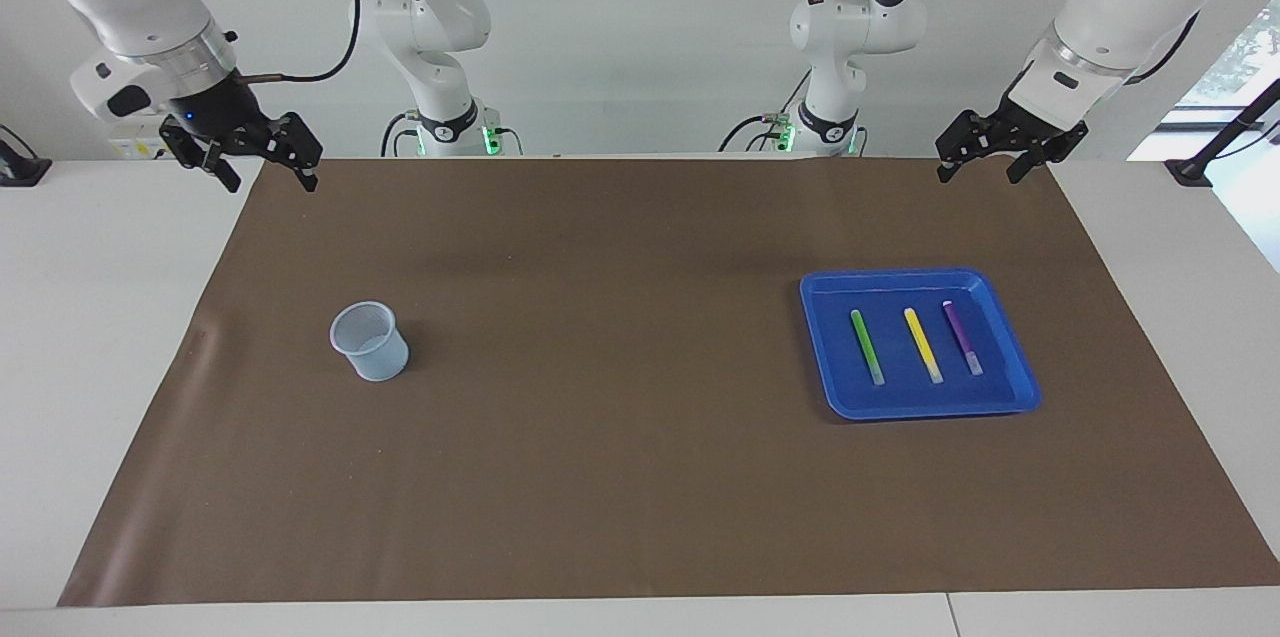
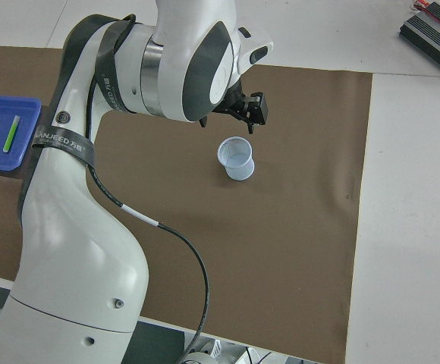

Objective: Transfer and insert pens with both arms

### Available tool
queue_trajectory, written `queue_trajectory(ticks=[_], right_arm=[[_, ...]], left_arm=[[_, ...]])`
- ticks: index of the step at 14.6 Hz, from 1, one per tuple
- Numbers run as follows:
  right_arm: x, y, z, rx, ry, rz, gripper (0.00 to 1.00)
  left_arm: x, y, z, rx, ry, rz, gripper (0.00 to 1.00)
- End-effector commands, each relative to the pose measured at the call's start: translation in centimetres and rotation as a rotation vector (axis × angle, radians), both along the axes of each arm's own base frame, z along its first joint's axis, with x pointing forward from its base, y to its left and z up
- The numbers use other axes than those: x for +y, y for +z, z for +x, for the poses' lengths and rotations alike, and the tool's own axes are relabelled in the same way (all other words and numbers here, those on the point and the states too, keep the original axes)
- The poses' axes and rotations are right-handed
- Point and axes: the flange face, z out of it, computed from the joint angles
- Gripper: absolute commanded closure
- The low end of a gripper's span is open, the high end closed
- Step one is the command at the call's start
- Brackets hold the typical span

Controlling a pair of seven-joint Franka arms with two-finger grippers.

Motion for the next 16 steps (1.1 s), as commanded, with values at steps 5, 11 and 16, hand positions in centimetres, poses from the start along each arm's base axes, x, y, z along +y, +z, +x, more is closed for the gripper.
queue_trajectory(ticks=[5,11,16], right_arm=[[2.3,-0.3,0.0,-0.006,0.002,0.085,0.0],[4.6,-2.1,-1.4,0.019,0.017,0.184,0.0],[7.5,-1.8,-1.3,0.011,0.014,0.3,0.0]], left_arm=[[-1.1,-7.5,1.5,-0.135,0.009,-0.007,0.0],[-3.0,-20.1,4.4,-0.132,-0.009,-0.005,0.0],[-3.5,-26.4,5.2,-0.149,-0.008,-0.005,0.0]])
